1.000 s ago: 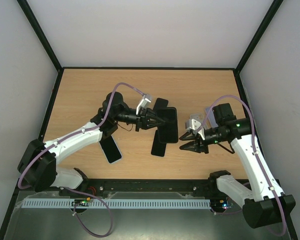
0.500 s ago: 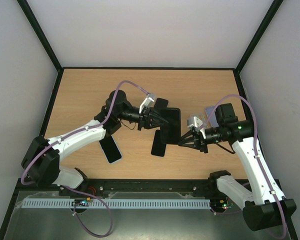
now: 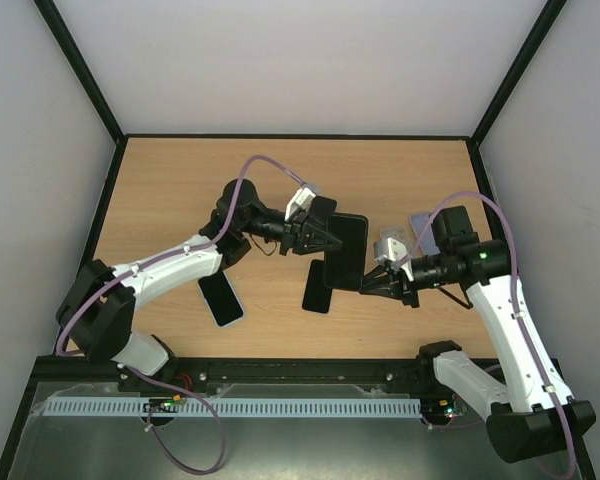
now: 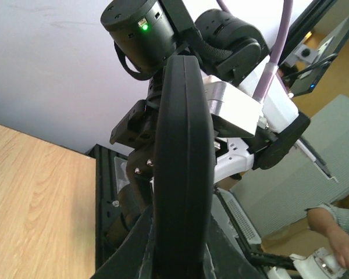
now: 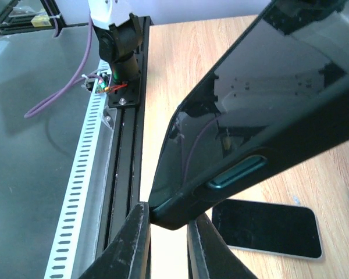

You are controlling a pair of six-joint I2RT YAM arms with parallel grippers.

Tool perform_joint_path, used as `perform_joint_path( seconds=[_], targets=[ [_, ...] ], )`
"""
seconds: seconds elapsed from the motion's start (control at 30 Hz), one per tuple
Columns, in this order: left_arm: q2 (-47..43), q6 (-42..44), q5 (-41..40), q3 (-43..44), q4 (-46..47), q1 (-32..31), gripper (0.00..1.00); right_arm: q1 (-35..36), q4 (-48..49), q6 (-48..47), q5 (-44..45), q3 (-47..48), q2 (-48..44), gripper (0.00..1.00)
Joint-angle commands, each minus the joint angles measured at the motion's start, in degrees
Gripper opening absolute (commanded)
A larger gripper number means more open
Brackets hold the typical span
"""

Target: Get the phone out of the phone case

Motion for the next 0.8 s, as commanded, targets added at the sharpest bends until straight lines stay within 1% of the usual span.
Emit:
perform_joint_path(
  seconds=[0.0, 0.1, 0.2, 0.3, 0.37, 0.47, 0.53, 0.6, 0.63, 0.7, 0.77],
  targets=[
    [-0.8, -20.95, 3.94, 0.21, 21.14, -1.84, 0.03, 0.42, 7.6, -2.2, 7.77, 0.83, 0.05, 0.02],
    [0.13, -27.7, 4.12, -0.45, 29.65, -1.83, 0.03, 0.41, 8.0, -3.32, 8.39, 0.71, 0.01, 0.04],
    [1.37, -34.57, 4.03, -0.9, 38.1, -1.84, 0.03, 0.38, 9.96, -2.15, 9.31, 1.01, -0.12, 0.04],
    [2.81, -41.44, 4.09, -1.3, 46.07, -1.66, 0.03, 0.32, 14.17, 1.89, 9.7, 1.04, -0.21, 0.04],
    [3.38, -44.06, 3.95, -1.39, 48.64, -1.39, 0.03, 0.38, 17.85, 7.38, 9.04, 1.0, -0.09, 0.04],
    [3.07, -43.8, 3.55, -2.18, 48.85, -0.97, 0.03, 0.31, 21.09, 13.24, 6.43, 0.5, -0.06, 0.06],
    [2.78, -42.35, 2.91, -2.86, 47.46, -0.8, 0.03, 0.32, 31.01, 27.48, 6.16, -1.7, -1.3, 0.09],
    [2.43, -40.42, 1.82, -3.72, 45.76, -0.85, 0.03, 0.3, 43.45, 42.7, 6.34, -4.91, -2.98, 0.18],
    [2.36, -38.86, 1.62, -4.06, 44.0, -0.99, 0.03, 0.35, 47.58, 50.37, 7.03, -6.18, -3.66, 0.22],
    [2.32, -34.88, 1.24, -4.67, 40.21, -1.21, 0.03, 0.34, 52.64, 57.8, 7.87, -7.64, -4.03, 0.29],
    [2.52, -31.81, 0.74, -5.22, 37.6, -1.41, 0.03, 0.34, 55.98, 62.9, 9.08, -8.14, -3.56, 0.31]
  ],
)
